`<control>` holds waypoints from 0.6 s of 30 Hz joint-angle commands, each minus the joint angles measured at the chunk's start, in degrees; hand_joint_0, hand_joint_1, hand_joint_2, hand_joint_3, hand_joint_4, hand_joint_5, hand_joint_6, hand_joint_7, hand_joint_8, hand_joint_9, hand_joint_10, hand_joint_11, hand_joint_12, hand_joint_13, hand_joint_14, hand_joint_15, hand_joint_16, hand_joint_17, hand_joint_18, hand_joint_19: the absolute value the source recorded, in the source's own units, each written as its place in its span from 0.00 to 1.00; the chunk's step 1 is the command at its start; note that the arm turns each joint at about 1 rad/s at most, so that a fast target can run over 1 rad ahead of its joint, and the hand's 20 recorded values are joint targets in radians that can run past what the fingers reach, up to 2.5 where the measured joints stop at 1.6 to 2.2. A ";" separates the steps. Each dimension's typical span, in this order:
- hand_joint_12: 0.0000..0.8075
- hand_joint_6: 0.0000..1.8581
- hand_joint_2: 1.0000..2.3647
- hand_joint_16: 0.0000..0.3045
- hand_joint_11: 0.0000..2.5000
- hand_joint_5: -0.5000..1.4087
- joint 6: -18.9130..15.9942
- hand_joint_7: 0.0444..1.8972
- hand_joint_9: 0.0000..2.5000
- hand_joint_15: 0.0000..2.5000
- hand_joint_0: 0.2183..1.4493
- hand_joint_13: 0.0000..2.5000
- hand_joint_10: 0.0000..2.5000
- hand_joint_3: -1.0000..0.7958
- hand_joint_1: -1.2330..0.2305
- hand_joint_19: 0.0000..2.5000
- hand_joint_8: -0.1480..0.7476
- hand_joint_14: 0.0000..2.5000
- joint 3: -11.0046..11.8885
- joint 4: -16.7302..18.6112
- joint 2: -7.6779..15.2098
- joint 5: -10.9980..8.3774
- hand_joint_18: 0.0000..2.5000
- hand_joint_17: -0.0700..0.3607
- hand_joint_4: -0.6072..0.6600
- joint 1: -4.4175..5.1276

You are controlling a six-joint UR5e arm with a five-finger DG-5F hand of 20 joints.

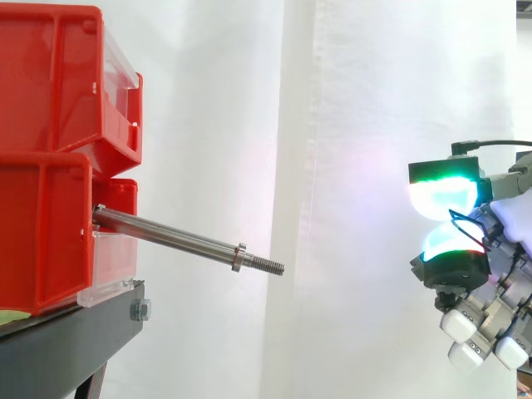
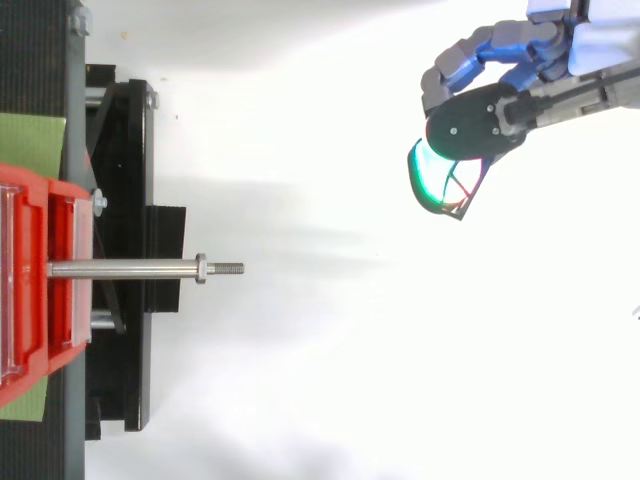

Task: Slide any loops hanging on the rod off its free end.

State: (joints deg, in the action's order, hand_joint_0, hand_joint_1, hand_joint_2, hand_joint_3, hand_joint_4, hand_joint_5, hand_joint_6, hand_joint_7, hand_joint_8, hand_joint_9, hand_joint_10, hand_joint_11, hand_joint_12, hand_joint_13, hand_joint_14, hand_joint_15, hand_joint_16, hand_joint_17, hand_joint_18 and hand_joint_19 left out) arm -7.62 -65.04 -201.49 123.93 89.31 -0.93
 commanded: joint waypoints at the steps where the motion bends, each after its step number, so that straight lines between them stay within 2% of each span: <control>1: 0.30 0.45 0.00 0.10 0.06 0.18 -0.02 0.64 0.29 0.02 0.31 0.23 0.00 0.29 0.51 0.13 0.44 0.00 0.00 -0.13 0.00 -0.01 0.20 0.31 0.61 -0.03; 8: 0.30 0.44 0.00 0.10 0.06 0.19 -2.31 0.64 0.29 0.02 0.27 0.23 0.00 0.28 0.49 0.13 0.45 0.00 -0.09 -0.83 0.00 -0.10 0.21 0.32 0.62 0.06; 12: 0.31 0.43 0.00 0.10 0.06 0.19 -2.31 0.63 0.29 0.02 0.23 0.23 0.00 0.28 0.49 0.12 0.46 0.00 -0.09 -1.18 0.00 -0.80 0.21 0.33 0.62 0.32; 18: 0.34 0.42 0.00 0.12 0.05 0.19 -2.49 0.62 0.29 0.02 0.18 0.23 0.00 0.28 0.41 0.11 0.47 0.00 -0.09 -2.68 0.00 -0.80 0.23 0.35 0.64 0.32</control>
State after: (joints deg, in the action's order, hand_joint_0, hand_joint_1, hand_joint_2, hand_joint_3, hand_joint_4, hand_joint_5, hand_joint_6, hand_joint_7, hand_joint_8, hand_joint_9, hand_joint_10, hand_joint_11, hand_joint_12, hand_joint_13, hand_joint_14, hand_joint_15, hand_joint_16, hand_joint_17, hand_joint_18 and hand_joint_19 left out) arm -10.03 -65.12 -203.46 123.94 88.56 -0.64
